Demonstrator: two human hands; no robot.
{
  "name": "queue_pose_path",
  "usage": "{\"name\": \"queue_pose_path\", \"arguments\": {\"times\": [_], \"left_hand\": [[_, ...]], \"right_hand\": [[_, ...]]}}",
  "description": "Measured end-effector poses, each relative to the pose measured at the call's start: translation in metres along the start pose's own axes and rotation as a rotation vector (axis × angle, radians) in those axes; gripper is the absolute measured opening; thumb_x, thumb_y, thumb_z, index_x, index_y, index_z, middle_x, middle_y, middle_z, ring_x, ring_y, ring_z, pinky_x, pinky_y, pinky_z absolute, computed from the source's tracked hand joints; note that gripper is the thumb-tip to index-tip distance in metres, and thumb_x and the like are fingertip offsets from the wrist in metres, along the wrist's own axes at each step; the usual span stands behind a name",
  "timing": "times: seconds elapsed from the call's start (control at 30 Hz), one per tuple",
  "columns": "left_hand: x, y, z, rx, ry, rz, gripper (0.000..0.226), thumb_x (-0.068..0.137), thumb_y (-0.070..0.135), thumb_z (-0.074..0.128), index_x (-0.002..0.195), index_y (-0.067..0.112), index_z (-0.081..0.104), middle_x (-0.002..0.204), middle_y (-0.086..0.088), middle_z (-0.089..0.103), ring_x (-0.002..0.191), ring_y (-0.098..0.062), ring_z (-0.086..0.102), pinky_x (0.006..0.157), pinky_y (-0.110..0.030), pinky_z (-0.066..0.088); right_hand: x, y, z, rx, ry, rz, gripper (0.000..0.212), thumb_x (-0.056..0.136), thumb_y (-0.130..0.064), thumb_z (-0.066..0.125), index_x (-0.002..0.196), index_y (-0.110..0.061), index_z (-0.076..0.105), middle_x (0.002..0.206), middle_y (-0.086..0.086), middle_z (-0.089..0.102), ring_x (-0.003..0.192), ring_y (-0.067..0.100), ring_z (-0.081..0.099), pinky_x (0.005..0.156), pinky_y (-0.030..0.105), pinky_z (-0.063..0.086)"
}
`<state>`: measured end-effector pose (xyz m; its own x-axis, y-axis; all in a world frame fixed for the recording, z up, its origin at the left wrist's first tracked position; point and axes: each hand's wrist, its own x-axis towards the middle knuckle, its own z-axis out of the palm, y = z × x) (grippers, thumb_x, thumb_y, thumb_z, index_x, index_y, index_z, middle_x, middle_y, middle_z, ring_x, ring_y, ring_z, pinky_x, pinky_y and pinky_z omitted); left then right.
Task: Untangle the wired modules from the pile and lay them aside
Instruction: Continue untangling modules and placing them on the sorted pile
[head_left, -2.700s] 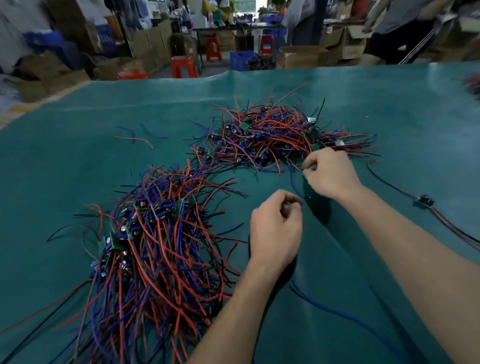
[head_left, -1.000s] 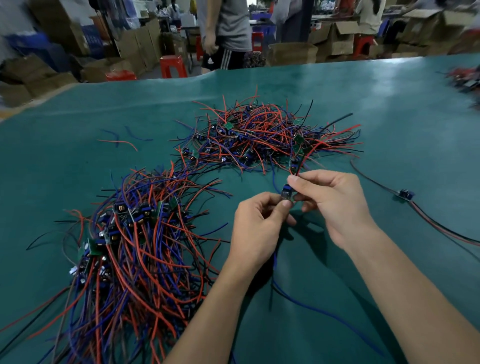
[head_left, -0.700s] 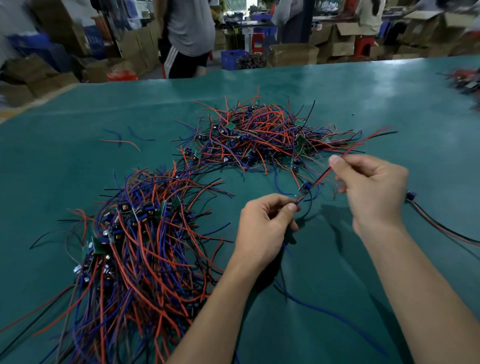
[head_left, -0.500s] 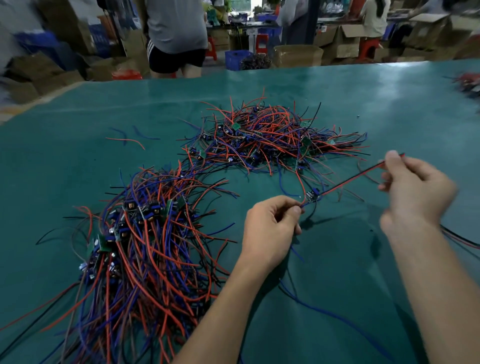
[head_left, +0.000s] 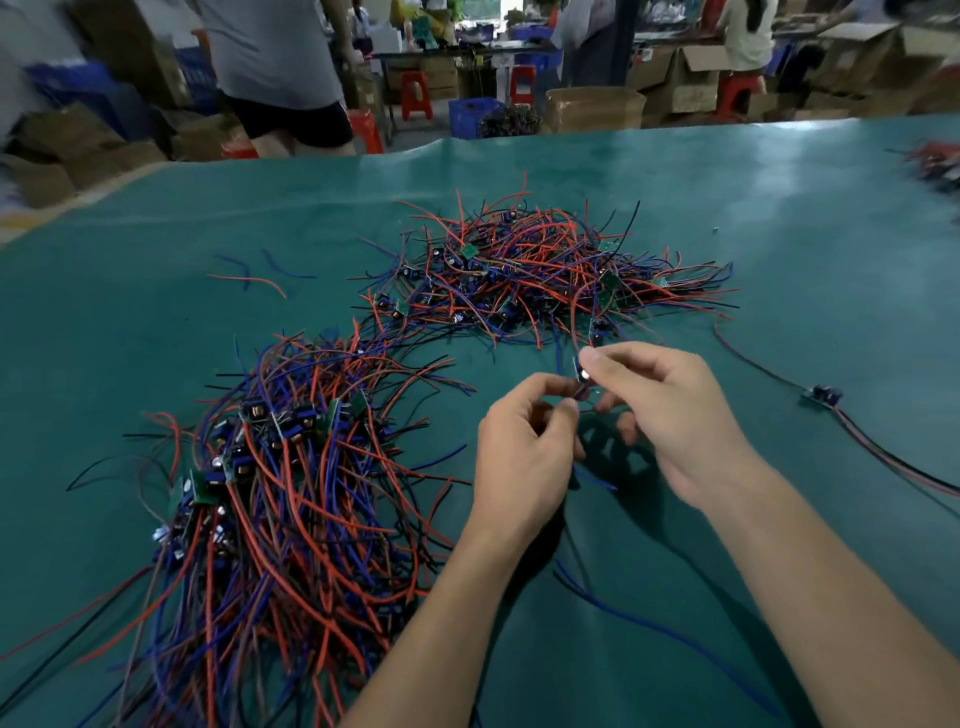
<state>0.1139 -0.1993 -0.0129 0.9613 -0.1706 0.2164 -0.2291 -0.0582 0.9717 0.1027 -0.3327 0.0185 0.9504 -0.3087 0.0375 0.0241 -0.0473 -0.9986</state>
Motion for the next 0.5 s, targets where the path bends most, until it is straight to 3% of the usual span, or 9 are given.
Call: {"name": "queue_pose_path", "arguments": {"times": [0.07, 0.17, 0.3, 0.5], "left_hand": [[0.0, 0.0, 0.0, 0.007, -0.016, -0.003, 0.018, 0.097, 0.009, 0.056, 0.087, 0.021, 0.066, 0.051, 0.002, 0.058, 0.047, -0.012, 0.048, 0.051, -0.025, 0.043], [-0.001, 0.0, 0.0, 0.009, -0.032, 0.0, 0.017, 0.097, 0.009, 0.057, 0.085, 0.016, 0.067, 0.052, 0.002, 0.058, 0.047, -0.012, 0.049, 0.052, -0.024, 0.043], [-0.002, 0.001, 0.002, 0.057, -0.099, -0.005, 0.019, 0.097, 0.012, 0.059, 0.082, 0.017, 0.068, 0.054, 0.003, 0.061, 0.052, -0.011, 0.053, 0.057, -0.027, 0.046], [-0.003, 0.001, 0.003, 0.116, -0.173, -0.021, 0.012, 0.088, 0.028, 0.061, 0.082, 0.025, 0.071, 0.06, 0.004, 0.068, 0.061, -0.011, 0.066, 0.075, -0.037, 0.059]], "right_hand": [[0.0, -0.002, -0.004, 0.101, -0.059, 0.052, 0.013, 0.079, -0.027, 0.082, 0.086, -0.017, 0.076, 0.075, -0.002, 0.07, 0.059, 0.007, 0.057, 0.043, 0.019, 0.037], [-0.001, -0.005, -0.007, 0.22, -0.11, 0.077, 0.038, 0.06, -0.026, 0.084, 0.093, -0.01, 0.072, 0.084, 0.008, 0.071, 0.059, 0.009, 0.06, 0.047, 0.019, 0.041], [0.0, -0.006, -0.006, 0.225, 0.073, -0.025, 0.041, 0.05, -0.021, 0.088, 0.085, -0.009, 0.07, 0.074, 0.004, 0.071, 0.056, 0.009, 0.058, 0.051, 0.018, 0.044], [0.004, -0.015, -0.022, 0.307, 0.347, -0.128, 0.028, 0.062, -0.008, 0.09, 0.078, -0.017, 0.068, 0.067, -0.008, 0.071, 0.063, 0.01, 0.061, 0.054, 0.019, 0.043]]}}
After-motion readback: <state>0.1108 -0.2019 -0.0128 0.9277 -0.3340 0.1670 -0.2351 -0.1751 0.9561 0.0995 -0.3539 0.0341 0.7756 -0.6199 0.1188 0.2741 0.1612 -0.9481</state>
